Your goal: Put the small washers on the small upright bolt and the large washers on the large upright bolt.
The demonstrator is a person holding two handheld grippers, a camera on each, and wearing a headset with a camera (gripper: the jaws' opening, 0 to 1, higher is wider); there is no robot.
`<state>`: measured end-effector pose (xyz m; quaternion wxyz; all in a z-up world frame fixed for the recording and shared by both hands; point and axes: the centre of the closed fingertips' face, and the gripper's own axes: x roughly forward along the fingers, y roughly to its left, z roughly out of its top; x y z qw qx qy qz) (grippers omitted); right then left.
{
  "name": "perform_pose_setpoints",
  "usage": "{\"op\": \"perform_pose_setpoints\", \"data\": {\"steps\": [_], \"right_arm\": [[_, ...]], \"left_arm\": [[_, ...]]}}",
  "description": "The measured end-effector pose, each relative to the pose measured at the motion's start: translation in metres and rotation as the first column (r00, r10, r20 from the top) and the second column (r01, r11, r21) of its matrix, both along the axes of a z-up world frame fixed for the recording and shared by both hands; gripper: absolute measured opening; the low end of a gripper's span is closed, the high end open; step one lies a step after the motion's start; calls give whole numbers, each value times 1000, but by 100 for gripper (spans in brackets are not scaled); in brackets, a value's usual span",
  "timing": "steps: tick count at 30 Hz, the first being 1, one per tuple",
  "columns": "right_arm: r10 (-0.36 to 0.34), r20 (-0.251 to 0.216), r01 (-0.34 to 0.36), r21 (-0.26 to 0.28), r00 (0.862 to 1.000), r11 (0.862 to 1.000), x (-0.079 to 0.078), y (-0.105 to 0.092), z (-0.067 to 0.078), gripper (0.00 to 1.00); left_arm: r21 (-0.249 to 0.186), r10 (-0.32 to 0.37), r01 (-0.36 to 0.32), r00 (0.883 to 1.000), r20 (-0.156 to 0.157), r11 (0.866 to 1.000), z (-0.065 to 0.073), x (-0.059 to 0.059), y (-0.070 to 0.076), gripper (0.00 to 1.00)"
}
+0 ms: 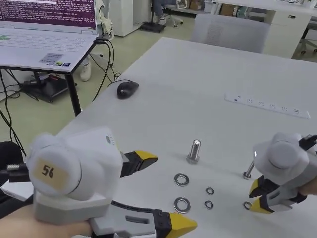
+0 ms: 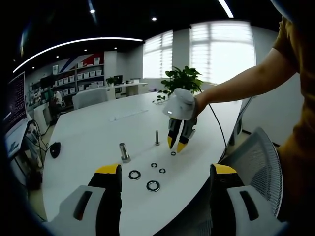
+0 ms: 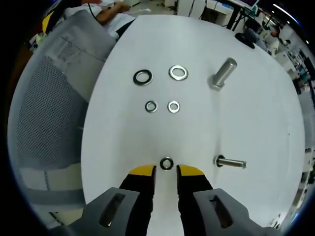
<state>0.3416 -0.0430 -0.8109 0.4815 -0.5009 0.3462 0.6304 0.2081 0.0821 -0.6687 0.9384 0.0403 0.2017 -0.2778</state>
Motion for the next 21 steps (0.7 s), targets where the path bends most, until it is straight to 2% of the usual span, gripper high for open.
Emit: {"op": "perform_pose_setpoints", "data": {"steps": [3,5,8,10,13,21], "right_arm": [[-2,0,2,0,1000,1000,0,-1,0,18],[-3,-2,3,4,1000,1000,-1,0,0,18],[0,-1,0,3,1000,1000,-1,1,0,18],[-4,-3,4,6,1000,1000,-1,2,1,18],[-5,-5,5,11,1000,1000,-2,2,2,18],[-11,-5,11,6,1000,1000,1,0,1,19]], "left_arm": [[-3,15,-15,1000,-2,1000,-3,3,5,73],[-1,32,-32,999,-17,999,-9,5,11,73],[14,60,-59,997,-57,998,-22,10,22,73],[17,66,-65,996,-67,998,-25,13,27,73],[5,72,-72,995,-62,997,-23,16,29,73],[9,66,-65,995,-73,998,-26,16,28,73]]}}
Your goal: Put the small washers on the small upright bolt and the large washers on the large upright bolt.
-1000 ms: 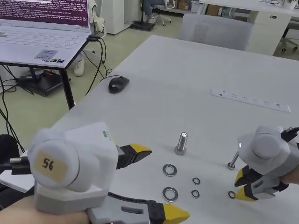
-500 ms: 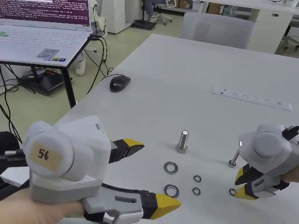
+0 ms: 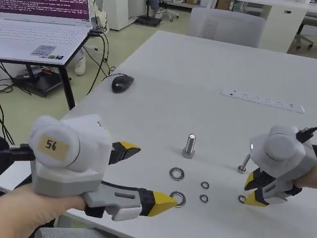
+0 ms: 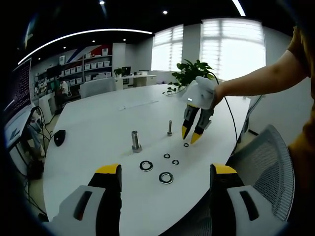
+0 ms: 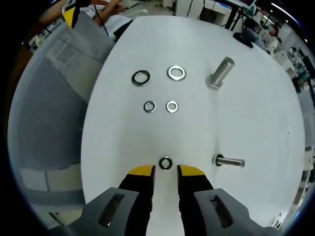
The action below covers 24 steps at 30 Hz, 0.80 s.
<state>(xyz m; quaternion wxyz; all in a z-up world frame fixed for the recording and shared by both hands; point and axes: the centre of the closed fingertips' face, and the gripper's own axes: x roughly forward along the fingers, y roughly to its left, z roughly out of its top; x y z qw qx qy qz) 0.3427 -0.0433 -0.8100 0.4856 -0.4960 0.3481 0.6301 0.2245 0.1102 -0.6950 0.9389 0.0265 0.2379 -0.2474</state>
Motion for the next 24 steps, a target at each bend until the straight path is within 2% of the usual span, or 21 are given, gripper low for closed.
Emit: {"op": "perform_pose_setpoints", "data": {"steps": [10,17,24], "right_arm": [[8,-16,-8,-13,1000,1000,-4,2,-4,21],[33,9,-32,-47,999,998,-2,0,-13,23],[28,-3,-28,-53,1000,998,-1,1,-15,22]], "left_arm": [[1,-6,6,1000,-2,1000,1,1,-1,73],[-3,-12,12,1000,-3,1000,2,0,-2,73],[-6,-13,13,1000,2,1000,4,-1,-5,72]]}}
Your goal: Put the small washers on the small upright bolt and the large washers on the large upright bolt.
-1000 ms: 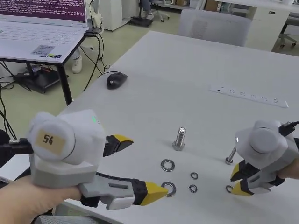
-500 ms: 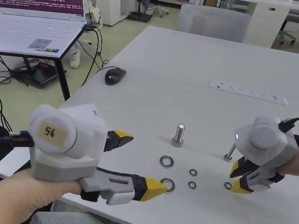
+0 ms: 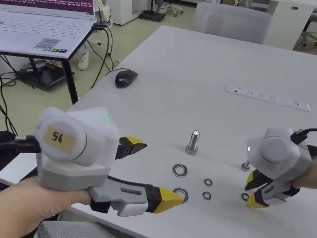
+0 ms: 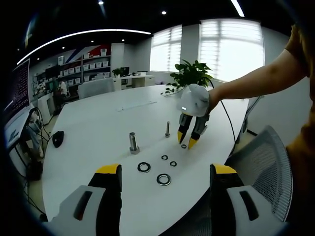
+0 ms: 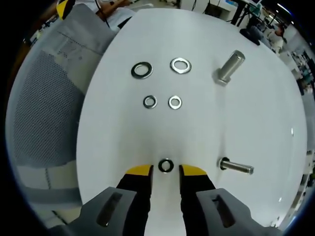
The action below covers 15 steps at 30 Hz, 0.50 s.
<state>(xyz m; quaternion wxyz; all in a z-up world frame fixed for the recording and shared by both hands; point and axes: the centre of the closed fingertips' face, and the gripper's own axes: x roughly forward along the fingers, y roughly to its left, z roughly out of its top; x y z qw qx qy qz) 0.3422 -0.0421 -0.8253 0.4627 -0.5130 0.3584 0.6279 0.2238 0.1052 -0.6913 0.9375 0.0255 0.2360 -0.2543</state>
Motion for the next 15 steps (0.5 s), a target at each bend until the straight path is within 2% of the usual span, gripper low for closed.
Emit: {"op": "perform_pose_setpoints", "data": {"steps": [7,15], "right_arm": [[-8,-21,8,-2,1000,1000,-1,-1,-1,21],[0,-11,0,-12,1000,1000,-2,0,-1,20]], "left_arm": [[0,-1,1,1000,5,1000,1,-1,-1,72],[-1,2,-2,1000,3,1000,1,-4,-1,71]]}}
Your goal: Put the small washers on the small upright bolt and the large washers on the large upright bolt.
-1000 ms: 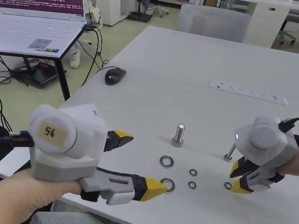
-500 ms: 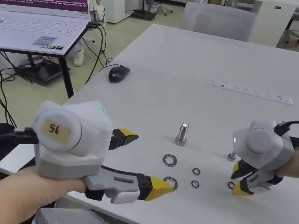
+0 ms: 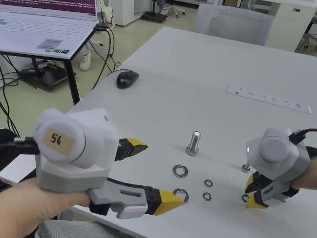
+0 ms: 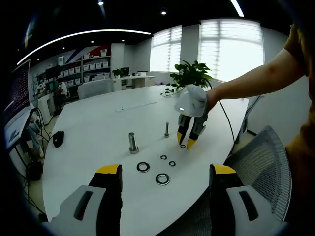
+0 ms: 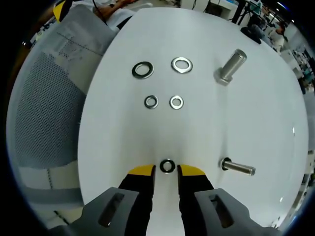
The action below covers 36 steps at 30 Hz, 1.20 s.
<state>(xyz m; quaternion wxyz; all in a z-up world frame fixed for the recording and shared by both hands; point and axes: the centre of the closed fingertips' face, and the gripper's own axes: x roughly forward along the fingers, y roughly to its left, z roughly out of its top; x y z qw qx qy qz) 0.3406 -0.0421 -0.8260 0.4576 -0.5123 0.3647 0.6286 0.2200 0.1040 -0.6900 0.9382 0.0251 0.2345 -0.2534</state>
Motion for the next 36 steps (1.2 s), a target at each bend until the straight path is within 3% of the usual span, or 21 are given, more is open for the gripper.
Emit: {"op": "perform_pose_setpoints", "data": {"steps": [7,22,26,36], "right_arm": [[0,13,0,-7,1000,1000,0,2,0,14],[13,34,-13,-18,999,1000,1,1,2,12],[0,30,0,0,1000,1000,4,-1,11,12],[-29,92,27,22,995,999,30,-10,46,12]], "left_arm": [[0,-3,3,1000,-2,1000,0,-2,-1,71],[10,-14,14,1000,-1,1000,3,-5,-2,70],[12,-21,21,1000,2,1000,4,-6,-5,70],[13,-39,39,999,-2,999,1,-7,-12,70]]}}
